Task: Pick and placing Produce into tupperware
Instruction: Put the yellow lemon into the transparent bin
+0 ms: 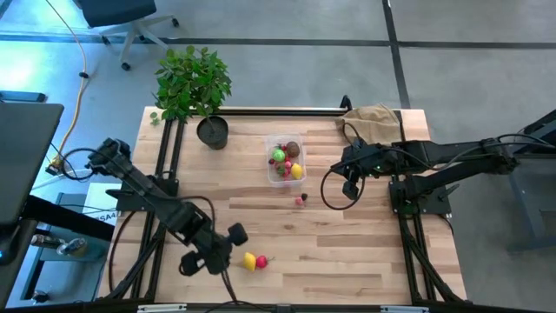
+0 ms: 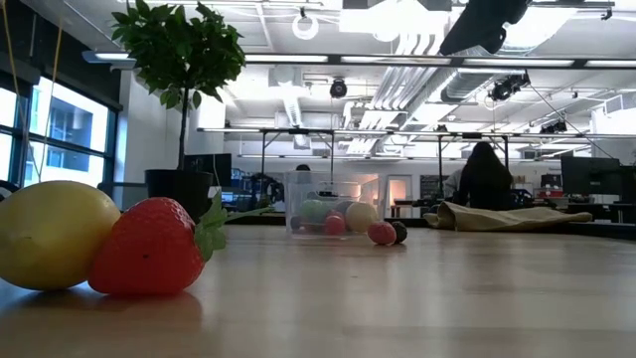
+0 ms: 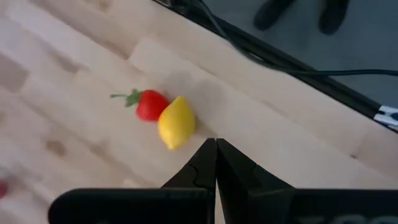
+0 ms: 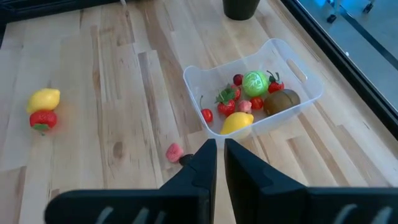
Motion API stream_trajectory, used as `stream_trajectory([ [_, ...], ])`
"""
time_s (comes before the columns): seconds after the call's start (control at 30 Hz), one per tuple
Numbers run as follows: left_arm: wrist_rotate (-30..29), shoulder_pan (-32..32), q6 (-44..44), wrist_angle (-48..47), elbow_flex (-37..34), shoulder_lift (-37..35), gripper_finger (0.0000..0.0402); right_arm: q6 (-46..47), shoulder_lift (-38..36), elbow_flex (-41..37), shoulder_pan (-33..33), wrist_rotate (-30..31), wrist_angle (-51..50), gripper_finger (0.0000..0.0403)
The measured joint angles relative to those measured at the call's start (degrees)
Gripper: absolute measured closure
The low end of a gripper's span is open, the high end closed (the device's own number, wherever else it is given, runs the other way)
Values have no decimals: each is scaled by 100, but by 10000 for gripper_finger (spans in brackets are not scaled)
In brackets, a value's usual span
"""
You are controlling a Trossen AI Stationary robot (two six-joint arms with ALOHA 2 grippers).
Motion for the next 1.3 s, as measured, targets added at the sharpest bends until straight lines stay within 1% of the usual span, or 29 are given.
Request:
stream_trajectory([
  [0.17,214,4,-303,227,0,429,401,0,0,0,0,-2,-2,379],
  [0.33,300,22,-224,385,0,788,400,0,0,0,-1,-2,-2,379],
  [0.4,248,22,-213,520,0,830,393,0,0,0,-2,-2,0,379],
  [0.53,-224,24,-175,727,0,945,356,2,0,0,-2,-2,0,379],
  [0.63,-357,27,-175,954,0,1008,320,2,2,0,-2,-2,-1,379],
  [0.77,-389,107,-234,1029,0,1152,278,0,2,0,-1,-2,-1,379],
  [0.87,-440,211,-370,1082,4,1232,253,0,2,0,-1,-3,-1,379],
  [1.17,-442,405,-460,927,6,1417,192,0,2,0,-2,-4,-2,379],
  [1.27,-317,391,-459,764,-15,1518,175,0,2,0,-2,-3,-3,379],
  [1.3,-257,391,-455,847,-5,1577,171,0,2,0,0,-3,-4,379],
])
